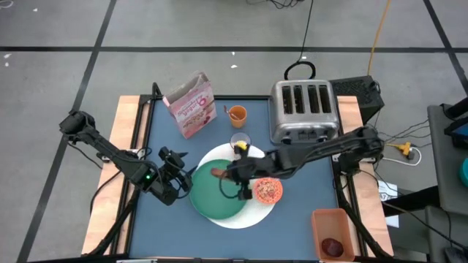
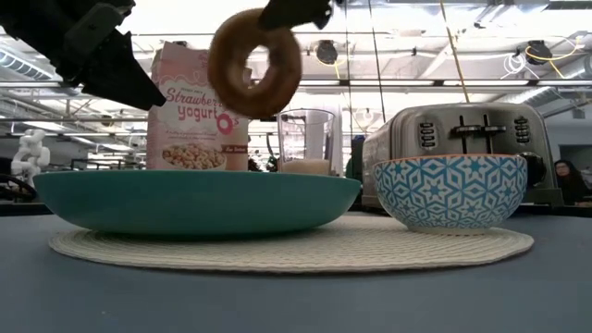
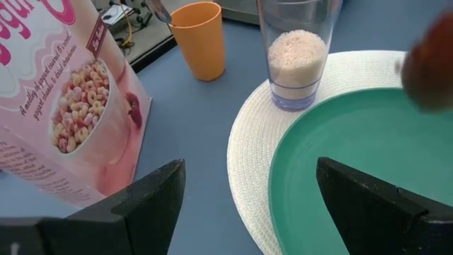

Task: Arrange a breakfast setting
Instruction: Put the bread on the green plate

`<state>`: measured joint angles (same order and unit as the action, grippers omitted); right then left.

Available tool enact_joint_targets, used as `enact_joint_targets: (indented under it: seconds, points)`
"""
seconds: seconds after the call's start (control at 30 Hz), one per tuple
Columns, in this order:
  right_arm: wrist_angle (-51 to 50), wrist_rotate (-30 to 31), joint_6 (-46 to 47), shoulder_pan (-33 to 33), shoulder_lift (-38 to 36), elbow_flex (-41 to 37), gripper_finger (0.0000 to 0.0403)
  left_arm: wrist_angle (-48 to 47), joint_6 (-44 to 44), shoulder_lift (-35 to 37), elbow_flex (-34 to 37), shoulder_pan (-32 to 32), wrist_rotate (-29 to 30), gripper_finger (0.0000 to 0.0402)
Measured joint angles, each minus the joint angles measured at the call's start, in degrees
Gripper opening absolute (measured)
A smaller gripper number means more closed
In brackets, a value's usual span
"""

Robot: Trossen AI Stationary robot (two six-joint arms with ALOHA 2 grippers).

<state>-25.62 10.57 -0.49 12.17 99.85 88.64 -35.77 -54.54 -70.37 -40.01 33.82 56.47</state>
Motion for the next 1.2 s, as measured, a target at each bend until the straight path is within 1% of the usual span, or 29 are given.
enact_joint_targets:
  seconds: [0.3, 0.67, 0.8, 0.9, 1.07, 1.2]
  points:
    - [6.7, 0.1, -7.9, -0.1, 8.0, 0.0, 0.0057, 0.0, 0.8, 0.0, 0.0, 0.0, 0.0, 0.0321]
    - [14.7, 0.1, -13.2, -0.1, 15.3, 0.0, 0.0057, -0.5, 3.0, 0.0, 0.0, 0.0, 0.0, 0.0322]
    - [17.6, 0.1, -14.2, -0.1, 16.4, 0.0, 0.0057, -0.5, 3.4, 0.0, 0.0, 0.0, 0.0, 0.0321]
    - [17.7, 0.0, -14.9, -0.2, 16.4, 0.0, 0.0057, -0.8, 3.4, 0.0, 0.0, 0.0, 0.0, 0.0321]
    - [17.7, -0.1, -20.2, -0.4, 16.4, 0.0, 0.0057, -0.9, 3.7, 0.0, 0.0, 0.0, 0.0, 0.0321]
    - [18.6, -0.1, -22.2, -0.5, 17.0, 0.0, 0.0057, -0.9, 3.7, 0.0, 0.0, 0.0, 0.0, 0.0321]
